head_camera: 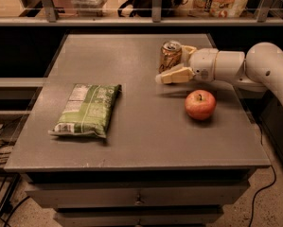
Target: Place orange can upright
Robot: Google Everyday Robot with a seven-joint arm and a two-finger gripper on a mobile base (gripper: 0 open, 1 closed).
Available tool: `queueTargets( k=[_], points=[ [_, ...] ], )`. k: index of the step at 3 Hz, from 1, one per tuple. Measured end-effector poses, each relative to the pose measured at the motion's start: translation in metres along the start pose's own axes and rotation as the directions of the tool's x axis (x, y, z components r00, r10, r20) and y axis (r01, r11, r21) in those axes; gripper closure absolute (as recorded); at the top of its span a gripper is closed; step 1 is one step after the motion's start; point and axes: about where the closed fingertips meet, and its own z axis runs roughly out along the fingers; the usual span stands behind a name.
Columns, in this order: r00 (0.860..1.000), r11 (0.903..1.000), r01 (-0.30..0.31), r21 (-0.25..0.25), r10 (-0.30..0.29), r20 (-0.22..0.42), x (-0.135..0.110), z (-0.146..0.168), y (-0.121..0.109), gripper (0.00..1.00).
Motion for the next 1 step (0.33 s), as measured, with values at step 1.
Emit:
queueTargets(
  k=[1],
  points=[
    [1.0,1.0,0.0,0.0,0.0,0.0,0.0,0.0001,0.0001,0.0]
  ],
)
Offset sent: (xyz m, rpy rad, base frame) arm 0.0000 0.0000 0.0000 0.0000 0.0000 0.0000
